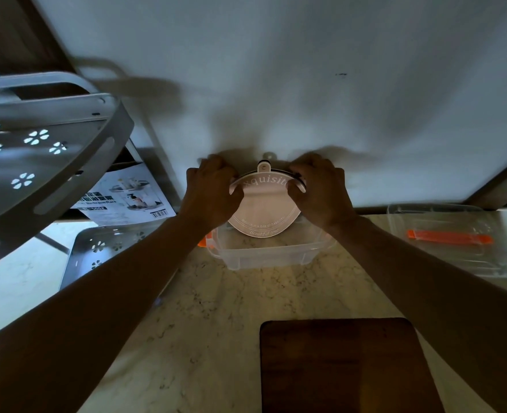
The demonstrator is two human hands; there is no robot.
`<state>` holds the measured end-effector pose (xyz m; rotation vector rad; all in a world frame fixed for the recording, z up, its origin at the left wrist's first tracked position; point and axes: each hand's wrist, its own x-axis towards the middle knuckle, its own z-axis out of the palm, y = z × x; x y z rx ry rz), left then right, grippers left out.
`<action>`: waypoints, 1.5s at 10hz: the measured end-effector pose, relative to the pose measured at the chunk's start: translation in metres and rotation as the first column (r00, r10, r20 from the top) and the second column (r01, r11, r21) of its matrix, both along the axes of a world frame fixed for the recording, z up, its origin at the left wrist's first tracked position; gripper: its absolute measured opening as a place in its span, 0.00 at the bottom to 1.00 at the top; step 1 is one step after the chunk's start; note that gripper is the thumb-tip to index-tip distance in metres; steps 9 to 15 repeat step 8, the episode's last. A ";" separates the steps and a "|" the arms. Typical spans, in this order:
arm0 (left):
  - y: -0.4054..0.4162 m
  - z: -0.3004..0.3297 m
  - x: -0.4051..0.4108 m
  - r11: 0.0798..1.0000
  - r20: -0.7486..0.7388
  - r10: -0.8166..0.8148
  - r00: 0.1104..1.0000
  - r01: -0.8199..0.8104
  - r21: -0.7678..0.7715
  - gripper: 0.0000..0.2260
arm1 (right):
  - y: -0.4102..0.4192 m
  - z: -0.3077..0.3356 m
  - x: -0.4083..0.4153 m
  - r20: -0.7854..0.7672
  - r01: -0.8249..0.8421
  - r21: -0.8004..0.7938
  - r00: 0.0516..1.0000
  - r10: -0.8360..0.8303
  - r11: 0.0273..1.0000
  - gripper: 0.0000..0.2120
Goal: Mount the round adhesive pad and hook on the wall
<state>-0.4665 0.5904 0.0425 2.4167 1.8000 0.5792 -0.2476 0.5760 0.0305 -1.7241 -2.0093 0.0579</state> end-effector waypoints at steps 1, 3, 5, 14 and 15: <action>-0.003 0.004 -0.005 1.000 0.009 0.001 1.000 -0.001 0.005 0.13 | -0.005 0.008 0.000 -0.037 0.000 0.004 0.999 0.000 1.000 0.14; -0.027 0.021 -0.012 0.999 0.043 -0.021 0.999 0.022 -0.030 0.16 | -0.026 0.025 0.001 -0.001 0.006 -0.063 1.000 -0.006 0.998 0.18; -0.081 0.046 -0.025 0.982 -0.014 -0.067 0.998 0.064 -0.178 0.25 | -0.079 0.044 -0.002 0.031 -0.026 -0.197 0.999 0.033 0.980 0.27; -0.157 0.092 -0.023 0.981 -0.186 -0.049 0.981 0.013 -0.193 0.32 | -0.155 0.083 0.012 0.125 -0.028 -0.310 0.990 0.070 0.950 0.38; -0.157 0.092 -0.023 0.981 -0.186 -0.049 0.981 0.013 -0.193 0.32 | -0.155 0.083 0.012 0.125 -0.028 -0.310 0.990 0.070 0.950 0.38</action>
